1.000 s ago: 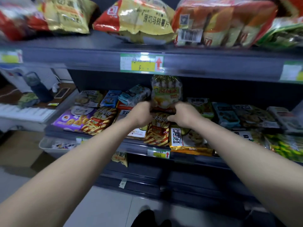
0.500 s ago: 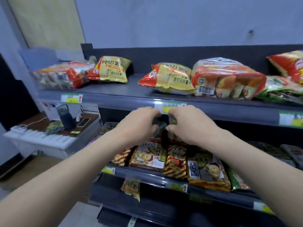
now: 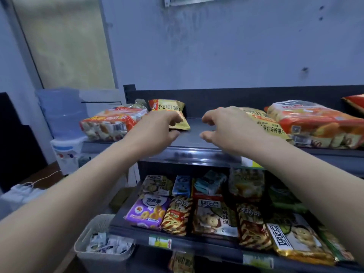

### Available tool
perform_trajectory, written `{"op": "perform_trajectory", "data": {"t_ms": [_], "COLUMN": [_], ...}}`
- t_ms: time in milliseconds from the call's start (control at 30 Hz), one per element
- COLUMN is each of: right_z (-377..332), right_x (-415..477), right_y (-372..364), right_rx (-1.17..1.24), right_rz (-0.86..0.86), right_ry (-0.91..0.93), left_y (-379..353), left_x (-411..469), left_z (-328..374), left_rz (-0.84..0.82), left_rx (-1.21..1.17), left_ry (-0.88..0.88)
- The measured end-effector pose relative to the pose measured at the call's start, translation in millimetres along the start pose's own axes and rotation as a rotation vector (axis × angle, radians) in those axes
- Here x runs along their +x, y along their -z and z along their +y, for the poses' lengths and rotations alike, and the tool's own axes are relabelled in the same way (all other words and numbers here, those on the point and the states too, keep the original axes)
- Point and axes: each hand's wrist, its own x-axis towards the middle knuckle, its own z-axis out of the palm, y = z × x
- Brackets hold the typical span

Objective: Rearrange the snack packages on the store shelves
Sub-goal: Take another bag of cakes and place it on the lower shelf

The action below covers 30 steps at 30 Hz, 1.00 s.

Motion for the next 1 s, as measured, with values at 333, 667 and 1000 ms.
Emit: {"op": "perform_trajectory", "data": {"t_ms": [333, 667, 1000], "right_z": [-109.7, -130.7, -140.9], "right_x": [75.6, 131.2, 171.8], "right_y": [-26.2, -61.2, -75.3], "right_rx": [0.021, 0.094, 0.199], "right_rz": [-0.015, -0.113, -0.218], "right_ry": [0.14, 0.185, 0.054], "left_y": [48.3, 55.3, 47.1], "left_x": [-6.3, -5.7, 28.6], "left_z": [-123.6, -181.7, -222.0], "left_rz": [0.044, 0.007, -0.01], "left_rx": [0.071, 0.262, 0.229], "left_ry": [0.24, 0.407, 0.457]}}
